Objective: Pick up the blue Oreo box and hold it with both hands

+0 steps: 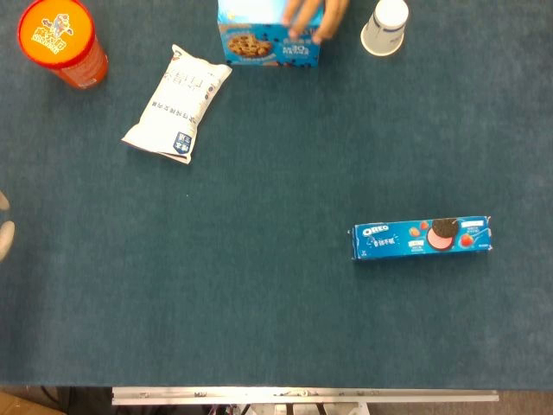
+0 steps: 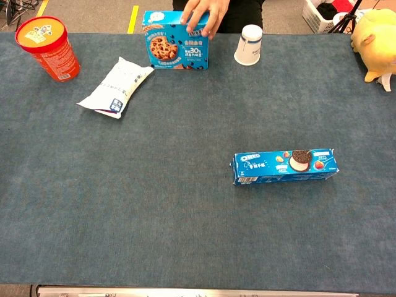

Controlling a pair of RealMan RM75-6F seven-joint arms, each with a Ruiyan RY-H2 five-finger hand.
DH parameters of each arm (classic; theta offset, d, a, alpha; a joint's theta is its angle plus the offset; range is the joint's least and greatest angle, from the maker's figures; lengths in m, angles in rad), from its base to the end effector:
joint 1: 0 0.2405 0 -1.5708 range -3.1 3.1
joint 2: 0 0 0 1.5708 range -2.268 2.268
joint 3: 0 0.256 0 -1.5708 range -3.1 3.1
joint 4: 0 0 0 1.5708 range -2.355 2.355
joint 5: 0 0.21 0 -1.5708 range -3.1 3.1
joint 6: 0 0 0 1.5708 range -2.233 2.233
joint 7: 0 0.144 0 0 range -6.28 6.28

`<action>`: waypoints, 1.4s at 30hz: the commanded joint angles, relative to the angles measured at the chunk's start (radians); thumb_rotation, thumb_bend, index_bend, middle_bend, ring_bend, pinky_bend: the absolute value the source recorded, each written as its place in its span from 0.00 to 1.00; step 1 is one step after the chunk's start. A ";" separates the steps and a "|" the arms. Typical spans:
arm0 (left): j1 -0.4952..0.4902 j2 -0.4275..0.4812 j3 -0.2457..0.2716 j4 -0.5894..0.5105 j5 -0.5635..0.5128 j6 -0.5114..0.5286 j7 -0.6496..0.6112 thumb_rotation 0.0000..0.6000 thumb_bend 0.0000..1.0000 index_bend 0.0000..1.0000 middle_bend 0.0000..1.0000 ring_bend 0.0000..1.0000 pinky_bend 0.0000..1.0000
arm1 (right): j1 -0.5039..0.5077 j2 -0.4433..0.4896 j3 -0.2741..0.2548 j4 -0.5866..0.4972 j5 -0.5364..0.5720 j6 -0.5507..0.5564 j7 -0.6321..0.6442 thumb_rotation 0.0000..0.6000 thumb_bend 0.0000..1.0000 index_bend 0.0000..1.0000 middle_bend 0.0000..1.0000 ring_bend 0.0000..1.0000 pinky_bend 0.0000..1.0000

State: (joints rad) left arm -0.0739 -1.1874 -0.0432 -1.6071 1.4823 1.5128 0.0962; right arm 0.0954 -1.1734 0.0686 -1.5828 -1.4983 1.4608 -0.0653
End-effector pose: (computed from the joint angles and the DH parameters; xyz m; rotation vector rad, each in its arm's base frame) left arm -0.3091 0.1758 0.1412 -1.3649 -0.8801 -0.8759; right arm -0.3100 -0.1883 0.1437 1.4051 -0.8734 0.8822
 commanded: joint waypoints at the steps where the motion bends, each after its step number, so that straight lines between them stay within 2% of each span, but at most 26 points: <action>1: 0.003 -0.001 0.003 0.003 0.001 0.001 -0.003 1.00 0.30 0.49 0.44 0.44 0.53 | 0.002 -0.002 -0.002 0.002 -0.002 -0.004 -0.002 1.00 0.10 0.39 0.23 0.24 0.39; 11: 0.004 0.006 0.005 -0.005 0.001 -0.004 0.000 1.00 0.30 0.50 0.44 0.44 0.53 | 0.009 -0.001 -0.001 -0.002 -0.007 -0.007 0.005 1.00 0.10 0.39 0.23 0.24 0.39; 16: 0.006 0.009 0.007 -0.006 0.006 -0.001 -0.008 1.00 0.30 0.50 0.44 0.44 0.53 | 0.012 0.015 -0.010 -0.037 -0.026 -0.009 0.002 1.00 0.10 0.39 0.23 0.24 0.39; 23: 0.003 0.002 0.009 0.005 0.003 -0.014 -0.014 1.00 0.30 0.50 0.44 0.44 0.54 | 0.046 0.083 -0.041 -0.109 -0.042 -0.101 0.002 1.00 0.08 0.39 0.23 0.25 0.39; 28: 0.007 0.000 0.009 0.007 0.004 -0.007 -0.020 1.00 0.30 0.50 0.44 0.44 0.54 | 0.072 0.128 -0.063 -0.171 -0.024 -0.180 -0.074 1.00 0.01 0.33 0.22 0.20 0.39; 32: 0.008 -0.005 0.009 0.012 0.000 -0.011 -0.024 1.00 0.30 0.50 0.44 0.44 0.54 | 0.089 0.142 -0.072 -0.203 0.022 -0.240 -0.145 1.00 0.00 0.28 0.19 0.18 0.36; 36: 0.002 -0.013 0.010 0.020 0.002 -0.021 -0.025 1.00 0.30 0.50 0.44 0.44 0.54 | 0.101 0.137 -0.077 -0.222 0.071 -0.281 -0.212 1.00 0.00 0.23 0.17 0.16 0.35; 42: 0.004 -0.020 0.015 0.029 0.004 -0.024 -0.028 1.00 0.30 0.50 0.44 0.44 0.55 | 0.123 0.102 -0.076 -0.221 0.132 -0.328 -0.269 1.00 0.00 0.23 0.17 0.15 0.34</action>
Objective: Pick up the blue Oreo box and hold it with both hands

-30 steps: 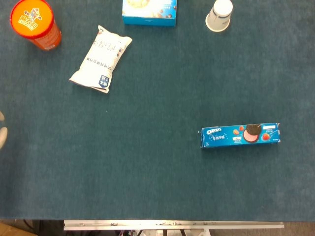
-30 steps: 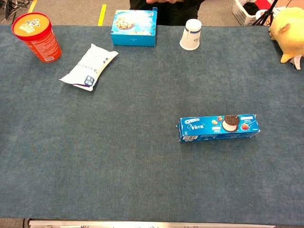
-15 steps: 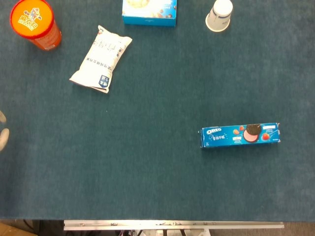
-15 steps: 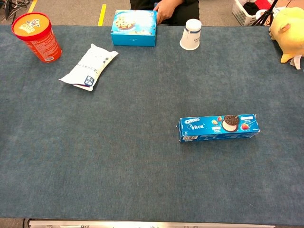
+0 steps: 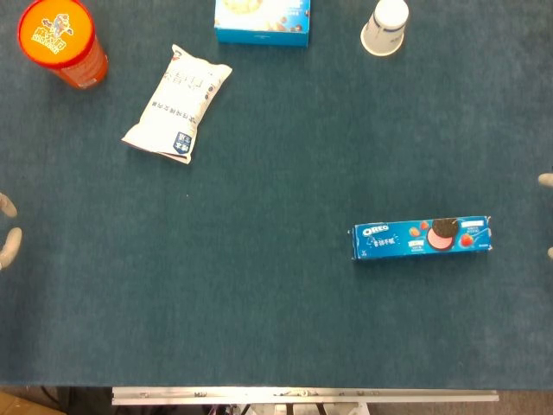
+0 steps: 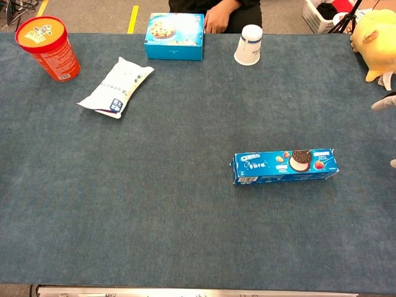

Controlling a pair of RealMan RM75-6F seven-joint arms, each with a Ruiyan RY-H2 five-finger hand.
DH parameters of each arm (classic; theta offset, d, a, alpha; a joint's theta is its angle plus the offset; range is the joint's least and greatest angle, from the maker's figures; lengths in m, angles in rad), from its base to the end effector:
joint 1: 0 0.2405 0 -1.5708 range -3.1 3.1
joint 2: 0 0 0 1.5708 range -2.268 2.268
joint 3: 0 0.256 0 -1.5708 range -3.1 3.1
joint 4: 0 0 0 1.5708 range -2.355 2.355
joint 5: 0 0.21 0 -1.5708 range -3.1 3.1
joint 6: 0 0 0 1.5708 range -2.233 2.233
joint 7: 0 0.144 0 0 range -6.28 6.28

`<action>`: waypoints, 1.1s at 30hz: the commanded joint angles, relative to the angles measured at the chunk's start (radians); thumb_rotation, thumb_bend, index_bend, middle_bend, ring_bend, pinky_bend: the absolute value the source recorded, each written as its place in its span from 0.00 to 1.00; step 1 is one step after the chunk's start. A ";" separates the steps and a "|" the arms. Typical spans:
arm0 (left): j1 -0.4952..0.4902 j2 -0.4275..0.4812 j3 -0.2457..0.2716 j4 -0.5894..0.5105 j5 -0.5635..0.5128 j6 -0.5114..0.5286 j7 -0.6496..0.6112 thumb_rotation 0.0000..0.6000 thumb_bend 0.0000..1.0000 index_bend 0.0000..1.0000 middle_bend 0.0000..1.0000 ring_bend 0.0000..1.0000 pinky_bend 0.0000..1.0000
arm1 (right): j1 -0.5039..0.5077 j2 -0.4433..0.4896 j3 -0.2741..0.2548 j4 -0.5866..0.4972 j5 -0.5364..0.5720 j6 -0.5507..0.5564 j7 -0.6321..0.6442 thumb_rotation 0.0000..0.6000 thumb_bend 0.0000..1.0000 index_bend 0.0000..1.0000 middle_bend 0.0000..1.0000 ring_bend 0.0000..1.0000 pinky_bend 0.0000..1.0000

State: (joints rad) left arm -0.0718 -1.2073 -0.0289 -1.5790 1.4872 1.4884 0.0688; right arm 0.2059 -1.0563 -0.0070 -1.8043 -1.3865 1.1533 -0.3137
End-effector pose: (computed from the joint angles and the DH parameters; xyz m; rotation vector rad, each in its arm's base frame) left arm -0.3146 0.1724 0.1316 -1.3836 -0.9215 -0.8682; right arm -0.2881 -0.1904 0.1145 1.7030 -0.9913 0.5754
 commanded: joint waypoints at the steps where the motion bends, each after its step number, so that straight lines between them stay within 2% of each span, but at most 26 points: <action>1: 0.004 0.000 0.002 0.001 -0.001 0.002 -0.001 1.00 0.30 0.50 0.44 0.44 0.55 | 0.020 -0.023 -0.001 0.002 0.031 -0.033 -0.030 1.00 0.00 0.23 0.17 0.15 0.34; 15: 0.017 0.007 0.007 0.003 -0.010 0.006 -0.010 1.00 0.31 0.50 0.44 0.44 0.56 | 0.106 -0.120 -0.004 0.033 0.116 -0.156 -0.108 1.00 0.00 0.23 0.17 0.15 0.34; 23: 0.020 0.006 0.008 0.006 -0.011 0.006 -0.015 1.00 0.30 0.50 0.44 0.44 0.56 | 0.125 -0.153 -0.011 0.043 0.116 -0.161 -0.113 1.00 0.00 0.23 0.17 0.15 0.34; 33: 0.024 0.007 0.009 0.008 -0.013 0.006 -0.018 1.00 0.30 0.51 0.44 0.44 0.57 | 0.144 -0.214 -0.013 0.080 0.122 -0.157 -0.124 1.00 0.00 0.23 0.23 0.16 0.34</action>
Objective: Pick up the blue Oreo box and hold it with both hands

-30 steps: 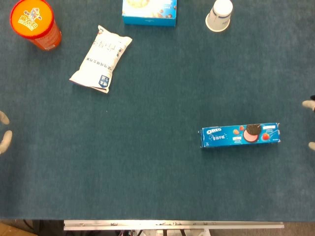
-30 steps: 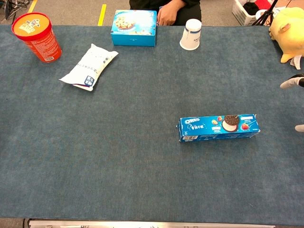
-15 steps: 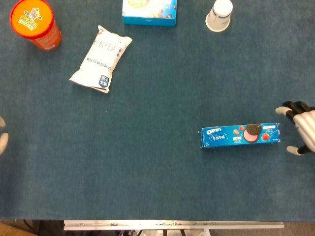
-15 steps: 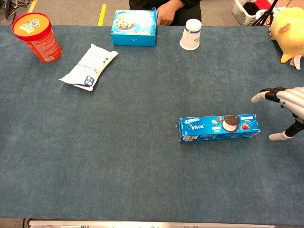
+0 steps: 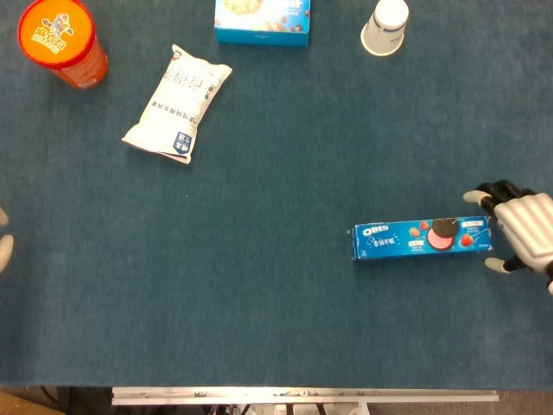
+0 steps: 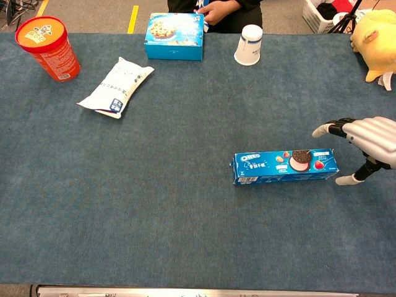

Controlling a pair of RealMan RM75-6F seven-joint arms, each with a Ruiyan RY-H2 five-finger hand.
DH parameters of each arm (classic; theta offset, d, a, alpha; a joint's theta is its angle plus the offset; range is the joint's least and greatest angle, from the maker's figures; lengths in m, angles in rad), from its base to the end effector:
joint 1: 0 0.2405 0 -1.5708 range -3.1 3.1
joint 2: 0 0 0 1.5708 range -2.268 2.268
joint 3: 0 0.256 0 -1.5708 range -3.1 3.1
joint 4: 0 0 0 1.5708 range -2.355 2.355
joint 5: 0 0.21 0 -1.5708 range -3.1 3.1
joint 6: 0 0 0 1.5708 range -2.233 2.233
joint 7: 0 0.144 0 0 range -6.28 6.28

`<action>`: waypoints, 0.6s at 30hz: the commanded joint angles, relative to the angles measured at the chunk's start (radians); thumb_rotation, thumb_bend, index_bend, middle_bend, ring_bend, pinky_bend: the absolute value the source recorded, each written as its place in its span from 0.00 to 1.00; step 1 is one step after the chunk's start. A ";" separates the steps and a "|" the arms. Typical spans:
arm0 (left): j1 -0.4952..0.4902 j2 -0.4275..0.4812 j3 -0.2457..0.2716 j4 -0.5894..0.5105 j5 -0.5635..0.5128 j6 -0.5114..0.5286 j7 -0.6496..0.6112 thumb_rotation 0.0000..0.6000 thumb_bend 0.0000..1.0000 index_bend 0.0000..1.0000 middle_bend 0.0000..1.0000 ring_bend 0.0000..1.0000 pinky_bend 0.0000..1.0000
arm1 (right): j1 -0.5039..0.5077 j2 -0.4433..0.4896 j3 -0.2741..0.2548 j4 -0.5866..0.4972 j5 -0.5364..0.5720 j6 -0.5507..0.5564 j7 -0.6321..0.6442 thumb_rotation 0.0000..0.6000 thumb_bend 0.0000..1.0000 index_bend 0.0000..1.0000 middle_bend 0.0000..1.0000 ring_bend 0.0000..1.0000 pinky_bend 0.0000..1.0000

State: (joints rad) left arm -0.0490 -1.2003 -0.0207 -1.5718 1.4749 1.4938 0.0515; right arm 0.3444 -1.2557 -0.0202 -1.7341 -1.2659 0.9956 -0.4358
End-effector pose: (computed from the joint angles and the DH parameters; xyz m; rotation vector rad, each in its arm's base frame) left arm -0.3226 0.1635 0.1348 -1.3592 -0.9440 -0.8446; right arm -0.2676 -0.2122 0.0381 1.8849 -1.0515 0.5315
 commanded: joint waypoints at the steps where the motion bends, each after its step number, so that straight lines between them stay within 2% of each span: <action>1: 0.002 -0.001 0.001 0.002 -0.001 0.000 -0.002 1.00 0.31 0.51 0.44 0.44 0.57 | 0.009 -0.023 0.001 0.014 0.001 0.000 -0.003 1.00 0.00 0.23 0.24 0.16 0.34; 9: 0.009 0.002 0.001 0.008 -0.004 0.005 -0.018 1.00 0.31 0.51 0.44 0.44 0.57 | 0.030 -0.062 -0.004 0.032 0.006 -0.017 -0.010 1.00 0.00 0.23 0.27 0.20 0.34; 18: 0.013 0.004 0.002 0.013 -0.005 0.005 -0.027 1.00 0.30 0.51 0.44 0.44 0.57 | 0.038 -0.076 -0.013 0.039 -0.008 -0.012 0.000 1.00 0.00 0.33 0.37 0.31 0.37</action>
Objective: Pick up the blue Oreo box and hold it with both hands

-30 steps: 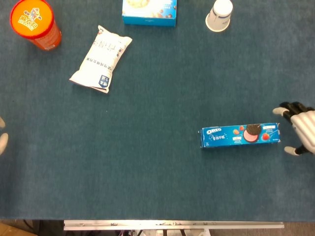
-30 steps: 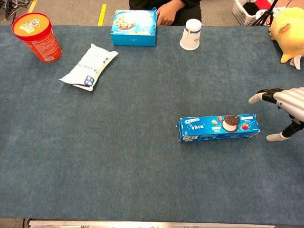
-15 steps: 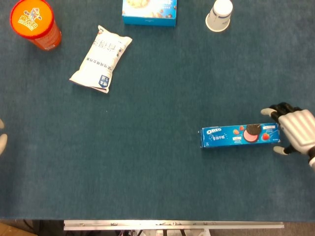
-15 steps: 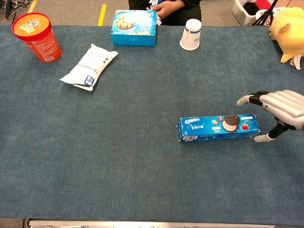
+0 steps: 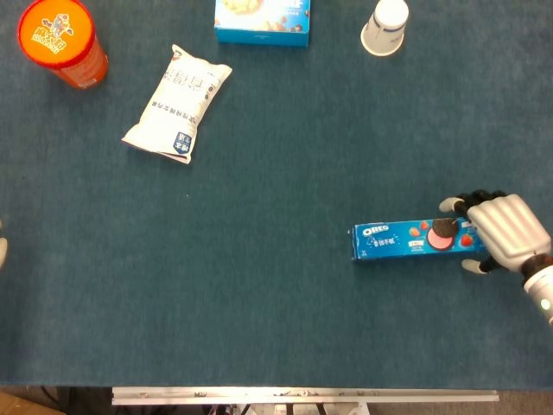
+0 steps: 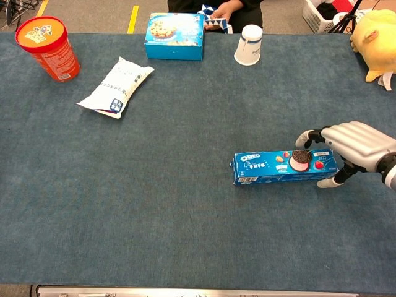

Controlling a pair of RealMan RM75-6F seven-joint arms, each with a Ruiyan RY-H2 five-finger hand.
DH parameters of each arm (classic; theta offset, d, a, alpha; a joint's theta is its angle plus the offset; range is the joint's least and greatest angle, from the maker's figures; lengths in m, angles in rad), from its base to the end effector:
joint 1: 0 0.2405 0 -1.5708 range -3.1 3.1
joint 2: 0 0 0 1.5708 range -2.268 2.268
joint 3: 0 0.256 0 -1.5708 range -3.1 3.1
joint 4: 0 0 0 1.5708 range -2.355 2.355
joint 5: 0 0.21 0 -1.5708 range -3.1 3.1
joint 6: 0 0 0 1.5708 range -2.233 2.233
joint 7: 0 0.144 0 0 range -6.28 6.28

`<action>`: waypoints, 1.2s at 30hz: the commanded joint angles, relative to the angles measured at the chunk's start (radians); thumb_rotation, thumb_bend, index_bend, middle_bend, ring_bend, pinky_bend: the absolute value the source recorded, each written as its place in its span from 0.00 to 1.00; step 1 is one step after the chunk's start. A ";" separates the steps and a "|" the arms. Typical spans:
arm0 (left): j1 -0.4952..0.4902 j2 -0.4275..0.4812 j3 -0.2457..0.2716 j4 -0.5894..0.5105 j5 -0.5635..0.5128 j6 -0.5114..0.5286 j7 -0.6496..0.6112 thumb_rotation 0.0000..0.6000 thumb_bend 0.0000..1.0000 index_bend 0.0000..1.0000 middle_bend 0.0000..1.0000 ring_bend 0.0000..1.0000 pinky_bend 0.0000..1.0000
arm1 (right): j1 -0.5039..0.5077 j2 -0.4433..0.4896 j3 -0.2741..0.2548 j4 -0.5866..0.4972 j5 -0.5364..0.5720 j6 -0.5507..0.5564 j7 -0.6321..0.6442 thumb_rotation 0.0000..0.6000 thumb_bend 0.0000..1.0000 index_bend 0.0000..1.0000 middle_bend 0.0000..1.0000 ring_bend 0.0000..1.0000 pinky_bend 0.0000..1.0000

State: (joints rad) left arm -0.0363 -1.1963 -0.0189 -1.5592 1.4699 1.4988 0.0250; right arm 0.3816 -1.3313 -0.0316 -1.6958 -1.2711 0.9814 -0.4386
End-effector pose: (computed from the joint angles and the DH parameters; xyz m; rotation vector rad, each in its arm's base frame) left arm -0.3281 0.1590 0.1380 -1.3402 -0.9577 -0.8418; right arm -0.2558 -0.2159 0.0138 1.9407 -1.0508 0.5652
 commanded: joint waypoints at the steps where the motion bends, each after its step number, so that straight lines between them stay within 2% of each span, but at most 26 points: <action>1: 0.001 0.000 0.000 0.000 -0.001 0.000 0.000 1.00 0.30 0.51 0.44 0.44 0.57 | 0.000 -0.001 -0.003 0.001 -0.005 0.006 0.005 1.00 0.00 0.35 0.39 0.33 0.37; 7: 0.002 -0.001 0.001 0.000 0.000 -0.002 0.000 1.00 0.30 0.51 0.43 0.44 0.57 | -0.001 0.001 -0.008 0.006 -0.004 0.015 0.009 1.00 0.00 0.42 0.44 0.38 0.39; 15: 0.002 -0.005 0.001 0.004 -0.001 -0.005 0.001 1.00 0.31 0.51 0.44 0.44 0.57 | 0.001 -0.009 -0.013 0.018 0.004 0.016 0.007 1.00 0.00 0.45 0.45 0.40 0.40; 20: 0.004 -0.004 0.002 0.006 0.000 -0.004 -0.004 1.00 0.31 0.51 0.44 0.44 0.57 | -0.001 -0.024 -0.014 0.031 -0.007 0.032 0.005 1.00 0.00 0.48 0.50 0.46 0.45; 28: 0.003 -0.003 0.001 0.000 0.000 -0.007 0.001 1.00 0.31 0.51 0.44 0.44 0.57 | -0.013 -0.030 -0.015 0.044 -0.099 0.091 0.080 1.00 0.01 0.58 0.59 0.55 0.51; 36: 0.000 -0.001 0.000 -0.006 0.005 -0.008 0.006 1.00 0.30 0.51 0.44 0.44 0.57 | -0.019 -0.019 -0.010 0.050 -0.164 0.134 0.153 1.00 0.01 0.61 0.61 0.58 0.52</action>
State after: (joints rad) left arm -0.0361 -1.1977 -0.0188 -1.5647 1.4751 1.4909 0.0307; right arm 0.3640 -1.3530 -0.0437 -1.6462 -1.4286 1.1089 -0.2920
